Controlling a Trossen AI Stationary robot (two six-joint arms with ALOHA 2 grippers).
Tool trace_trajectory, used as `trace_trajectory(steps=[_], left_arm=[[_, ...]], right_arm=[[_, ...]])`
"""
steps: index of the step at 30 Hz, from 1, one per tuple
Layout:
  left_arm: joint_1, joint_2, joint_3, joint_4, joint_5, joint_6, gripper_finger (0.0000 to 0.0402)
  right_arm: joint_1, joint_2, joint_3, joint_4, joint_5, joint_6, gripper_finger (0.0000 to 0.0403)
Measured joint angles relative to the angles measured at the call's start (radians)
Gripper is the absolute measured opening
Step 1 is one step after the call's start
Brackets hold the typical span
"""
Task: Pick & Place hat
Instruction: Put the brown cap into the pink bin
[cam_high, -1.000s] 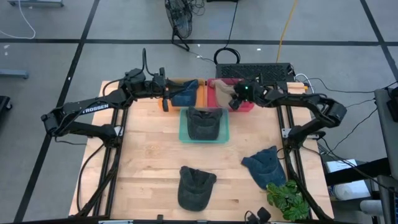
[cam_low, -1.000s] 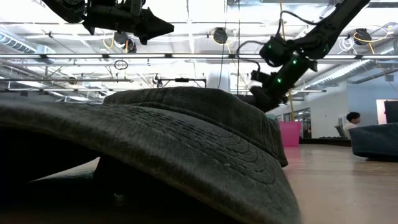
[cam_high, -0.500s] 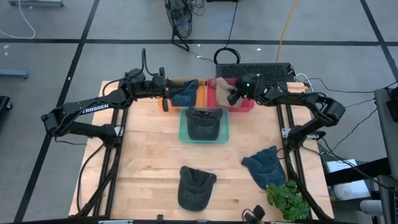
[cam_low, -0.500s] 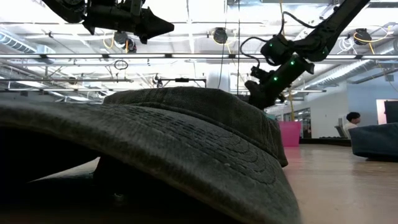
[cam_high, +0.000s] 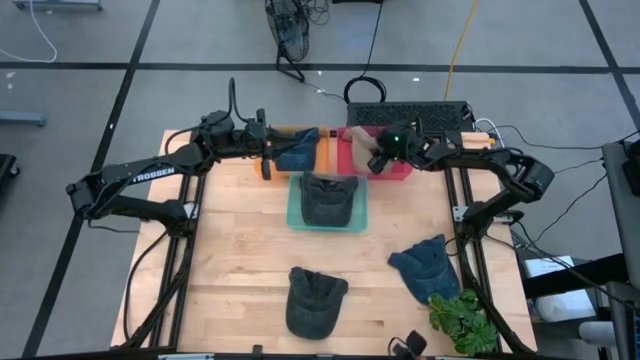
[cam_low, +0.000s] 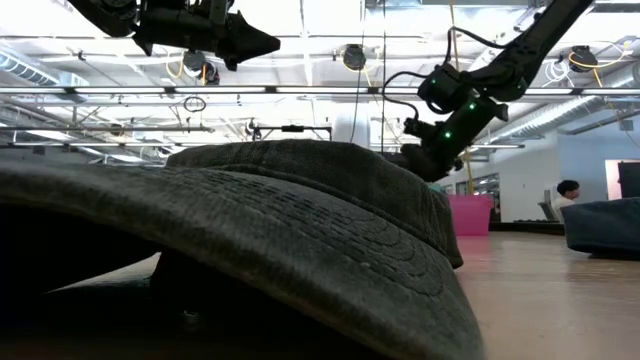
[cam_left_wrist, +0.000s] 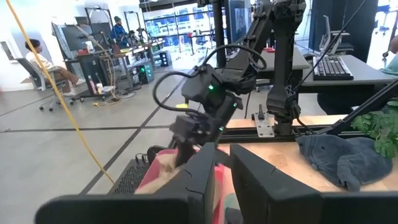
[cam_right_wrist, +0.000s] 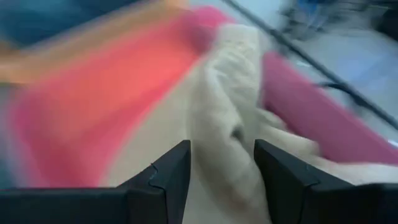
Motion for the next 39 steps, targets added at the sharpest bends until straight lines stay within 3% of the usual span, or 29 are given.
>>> trace_trajectory(steps=[3, 6, 10, 13, 29, 39], left_arm=[[0.001, 0.0, 0.0, 0.003, 0.0, 0.0, 0.0063], [0.0, 0.0, 0.0, 0.004, 0.0, -0.001, 0.0063], [0.0, 0.0, 0.0, 0.004, 0.0, -0.001, 0.0063], [0.0, 0.0, 0.0, 0.005, 0.0, -0.001, 0.0063], [0.001, 0.0, 0.0, 0.003, 0.0, 0.001, 0.0063], [0.0, 0.0, 0.0, -0.003, 0.0, 0.0, 0.0063]], right_arm=[[0.01, 0.0, 0.0, 0.023, -0.037, -0.014, 0.0155], [0.017, 0.0, 0.0, 0.036, 0.11, -0.025, 0.0155], [0.009, 0.0, -0.001, -0.014, -0.044, -0.025, 0.0155], [0.013, 0.015, -0.001, -0.008, -0.092, -0.026, 0.0155], [-0.03, 0.214, 0.003, 0.148, -0.112, -0.076, 0.0155], [-0.028, 0.1, -0.002, 0.104, -0.065, -0.072, 0.0155]])
